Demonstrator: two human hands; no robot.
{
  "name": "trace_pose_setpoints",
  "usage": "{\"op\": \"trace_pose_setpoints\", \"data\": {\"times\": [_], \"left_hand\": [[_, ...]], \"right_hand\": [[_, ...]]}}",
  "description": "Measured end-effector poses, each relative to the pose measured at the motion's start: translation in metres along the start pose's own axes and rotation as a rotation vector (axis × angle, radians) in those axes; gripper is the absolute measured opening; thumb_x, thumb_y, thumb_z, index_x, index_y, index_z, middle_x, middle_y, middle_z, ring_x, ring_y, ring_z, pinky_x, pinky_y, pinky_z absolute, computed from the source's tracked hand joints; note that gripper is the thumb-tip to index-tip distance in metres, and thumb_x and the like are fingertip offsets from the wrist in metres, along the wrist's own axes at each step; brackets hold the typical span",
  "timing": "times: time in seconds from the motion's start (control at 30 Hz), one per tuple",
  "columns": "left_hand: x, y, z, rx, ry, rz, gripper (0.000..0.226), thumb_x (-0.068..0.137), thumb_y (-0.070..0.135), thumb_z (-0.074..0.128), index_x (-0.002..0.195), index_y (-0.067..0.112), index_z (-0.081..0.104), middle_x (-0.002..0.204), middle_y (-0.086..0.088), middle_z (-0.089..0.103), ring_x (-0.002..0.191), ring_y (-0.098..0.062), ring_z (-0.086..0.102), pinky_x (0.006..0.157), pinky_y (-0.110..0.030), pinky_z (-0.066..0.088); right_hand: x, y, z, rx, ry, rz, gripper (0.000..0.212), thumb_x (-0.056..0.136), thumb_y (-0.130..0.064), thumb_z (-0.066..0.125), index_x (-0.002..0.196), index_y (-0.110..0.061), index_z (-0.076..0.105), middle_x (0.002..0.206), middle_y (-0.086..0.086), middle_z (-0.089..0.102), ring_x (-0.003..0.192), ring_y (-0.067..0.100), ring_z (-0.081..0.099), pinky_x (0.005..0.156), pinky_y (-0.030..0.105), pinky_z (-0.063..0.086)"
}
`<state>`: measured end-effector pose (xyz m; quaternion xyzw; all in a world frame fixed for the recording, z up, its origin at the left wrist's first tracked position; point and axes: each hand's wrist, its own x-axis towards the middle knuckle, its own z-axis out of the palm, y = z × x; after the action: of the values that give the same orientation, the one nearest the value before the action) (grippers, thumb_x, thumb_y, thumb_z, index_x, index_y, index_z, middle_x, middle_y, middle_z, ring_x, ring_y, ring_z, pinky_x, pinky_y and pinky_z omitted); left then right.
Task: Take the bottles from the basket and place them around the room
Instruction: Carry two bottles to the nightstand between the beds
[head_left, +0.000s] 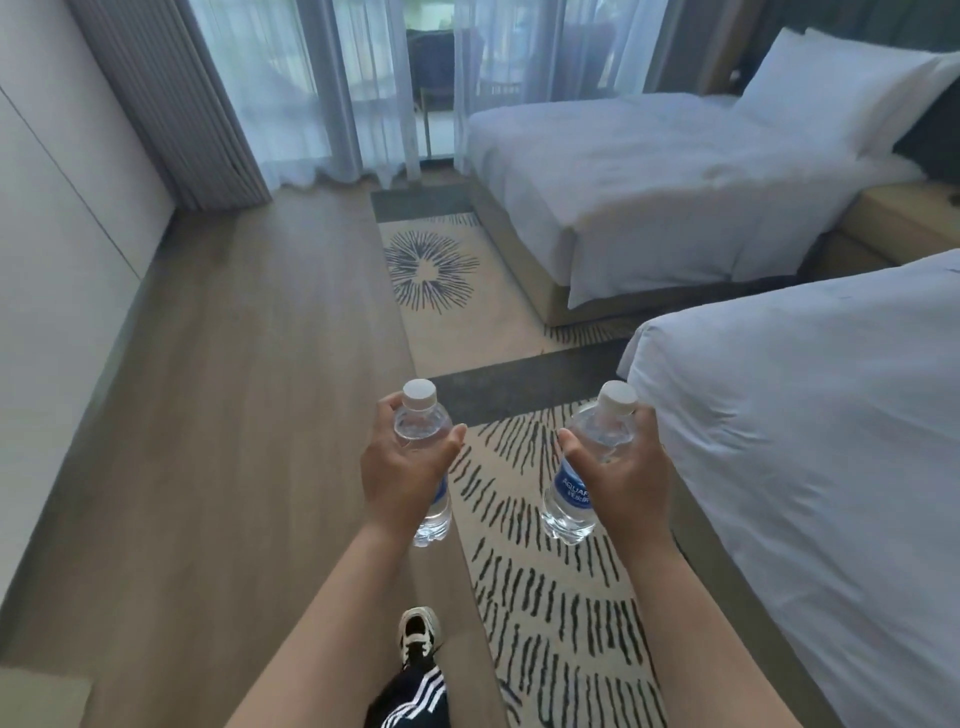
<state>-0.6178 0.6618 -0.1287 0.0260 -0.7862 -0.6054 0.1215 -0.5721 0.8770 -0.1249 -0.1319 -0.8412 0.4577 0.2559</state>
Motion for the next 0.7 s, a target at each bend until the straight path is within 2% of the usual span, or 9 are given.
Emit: {"op": "trace_pose_setpoints", "data": {"times": [0.13, 0.2, 0.27, 0.3, 0.47, 0.63, 0.7], "left_hand": [[0.095, -0.005, 0.017, 0.015, -0.073, 0.062, 0.049, 0.071, 0.028, 0.085, 0.108, 0.028, 0.053, 0.098, 0.007, 0.066, 0.089, -0.014, 0.066, 0.081, -0.034, 0.055], [0.141, -0.004, 0.027, 0.025, -0.12, 0.082, 0.052, 0.071, 0.027, 0.085, 0.11, 0.024, 0.052, 0.101, 0.001, 0.066, 0.091, -0.019, 0.066, 0.083, -0.04, 0.055], [0.184, -0.001, 0.039, 0.025, -0.152, 0.089, 0.053, 0.07, 0.027, 0.086, 0.111, 0.024, 0.052, 0.103, -0.001, 0.067, 0.093, -0.021, 0.066, 0.085, -0.042, 0.055], [0.204, 0.0, 0.045, 0.016, -0.164, 0.082, 0.053, 0.07, 0.027, 0.086, 0.111, 0.026, 0.052, 0.103, -0.001, 0.067, 0.093, -0.02, 0.066, 0.085, -0.042, 0.055], [0.287, 0.005, 0.084, -0.033, -0.231, 0.08, 0.051, 0.072, 0.027, 0.084, 0.11, 0.028, 0.05, 0.101, 0.005, 0.065, 0.092, -0.015, 0.066, 0.085, -0.038, 0.055], [0.356, 0.006, 0.147, -0.083, -0.301, 0.077, 0.051, 0.073, 0.027, 0.083, 0.112, 0.027, 0.05, 0.099, 0.007, 0.065, 0.091, -0.015, 0.067, 0.087, -0.039, 0.054], [0.384, 0.005, 0.179, -0.096, -0.344, 0.077, 0.051, 0.073, 0.026, 0.083, 0.112, 0.027, 0.051, 0.097, 0.01, 0.065, 0.09, -0.011, 0.067, 0.086, -0.038, 0.055]], "right_hand": [[0.069, -0.002, 0.053, 0.018, 0.014, 0.025, 0.061, 0.071, -0.054, 0.072, 0.116, -0.025, 0.043, 0.107, 0.002, 0.061, 0.095, 0.02, 0.063, 0.081, 0.036, 0.055], [0.103, -0.008, 0.076, 0.03, 0.042, 0.042, 0.058, 0.071, -0.051, 0.073, 0.115, -0.028, 0.042, 0.106, -0.001, 0.06, 0.095, 0.016, 0.062, 0.079, 0.026, 0.054], [0.137, -0.013, 0.094, 0.024, 0.084, 0.047, 0.056, 0.072, -0.05, 0.074, 0.112, -0.03, 0.042, 0.103, -0.004, 0.061, 0.091, 0.01, 0.062, 0.071, 0.008, 0.047], [0.153, -0.014, 0.101, 0.023, 0.101, 0.049, 0.055, 0.072, -0.049, 0.075, 0.112, -0.029, 0.043, 0.101, -0.004, 0.061, 0.09, 0.009, 0.062, 0.068, 0.005, 0.046], [0.225, -0.011, 0.125, -0.013, 0.171, 0.056, 0.058, 0.073, -0.047, 0.075, 0.116, -0.023, 0.043, 0.104, -0.002, 0.058, 0.093, 0.014, 0.061, 0.076, 0.02, 0.049], [0.295, 0.016, 0.136, -0.072, 0.247, 0.084, 0.055, 0.072, -0.05, 0.074, 0.111, -0.026, 0.043, 0.099, -0.004, 0.06, 0.087, 0.01, 0.061, 0.069, 0.007, 0.044], [0.327, 0.033, 0.139, -0.08, 0.266, 0.104, 0.055, 0.071, -0.053, 0.073, 0.11, -0.027, 0.043, 0.099, -0.004, 0.06, 0.086, 0.01, 0.062, 0.068, 0.009, 0.047]]}}
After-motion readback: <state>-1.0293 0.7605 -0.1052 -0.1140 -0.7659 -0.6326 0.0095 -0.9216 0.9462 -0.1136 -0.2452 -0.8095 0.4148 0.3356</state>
